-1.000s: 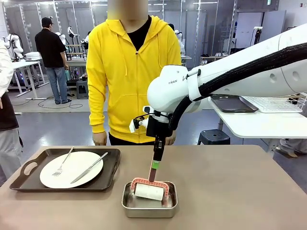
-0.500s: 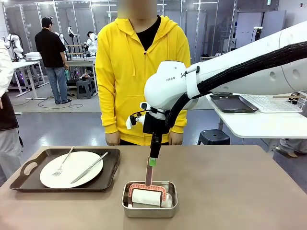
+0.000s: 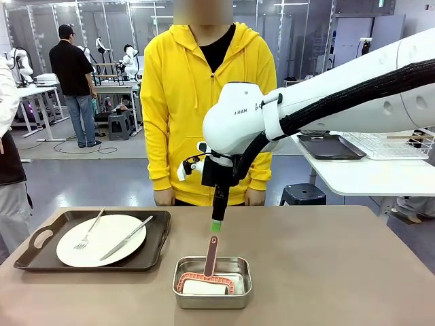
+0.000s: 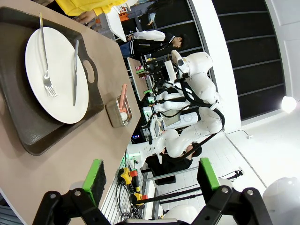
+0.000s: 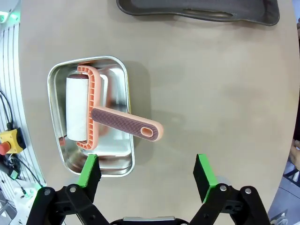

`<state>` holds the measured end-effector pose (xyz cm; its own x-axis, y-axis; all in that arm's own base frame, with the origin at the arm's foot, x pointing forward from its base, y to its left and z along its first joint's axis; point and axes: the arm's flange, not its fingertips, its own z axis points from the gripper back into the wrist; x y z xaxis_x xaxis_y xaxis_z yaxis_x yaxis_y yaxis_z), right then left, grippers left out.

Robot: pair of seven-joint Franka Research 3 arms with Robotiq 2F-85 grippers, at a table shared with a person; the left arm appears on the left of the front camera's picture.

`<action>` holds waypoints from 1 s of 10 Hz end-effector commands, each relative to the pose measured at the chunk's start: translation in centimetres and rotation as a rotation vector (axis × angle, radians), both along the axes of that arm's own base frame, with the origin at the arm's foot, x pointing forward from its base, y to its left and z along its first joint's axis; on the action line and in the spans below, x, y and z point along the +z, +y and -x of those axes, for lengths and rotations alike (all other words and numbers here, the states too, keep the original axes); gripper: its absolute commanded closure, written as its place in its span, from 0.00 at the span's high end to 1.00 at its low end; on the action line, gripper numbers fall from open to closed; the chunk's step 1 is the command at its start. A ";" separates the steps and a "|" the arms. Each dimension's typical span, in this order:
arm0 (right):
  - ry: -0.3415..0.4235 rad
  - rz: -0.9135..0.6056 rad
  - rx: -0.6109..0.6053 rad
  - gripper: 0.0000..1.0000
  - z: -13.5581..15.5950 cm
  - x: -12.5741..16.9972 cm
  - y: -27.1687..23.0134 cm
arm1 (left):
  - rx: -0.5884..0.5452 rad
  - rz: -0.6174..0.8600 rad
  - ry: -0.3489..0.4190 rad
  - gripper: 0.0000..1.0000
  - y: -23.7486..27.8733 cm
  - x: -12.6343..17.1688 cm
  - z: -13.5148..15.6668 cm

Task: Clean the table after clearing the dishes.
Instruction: Place the Lint Roller back on top of the Airtight Container.

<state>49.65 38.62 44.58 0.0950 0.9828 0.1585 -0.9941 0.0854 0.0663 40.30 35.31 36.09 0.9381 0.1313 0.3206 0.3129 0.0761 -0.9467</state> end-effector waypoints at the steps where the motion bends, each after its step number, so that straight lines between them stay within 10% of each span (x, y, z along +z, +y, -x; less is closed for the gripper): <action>1: 0.009 -0.013 0.009 1.00 0.2 0.0 0.1 | 0.002 -0.008 -0.001 1.00 0.0 0.0 0.5; 10: 0.009 -0.013 0.009 1.00 0.2 0.0 0.1 | 0.002 -0.008 -0.001 1.00 0.0 0.0 0.5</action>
<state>49.73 38.73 44.56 0.0943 0.9824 0.1613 -0.9941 0.0841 0.0686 40.30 35.31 36.09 0.9381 0.1313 0.3206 0.3129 0.0761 -0.9467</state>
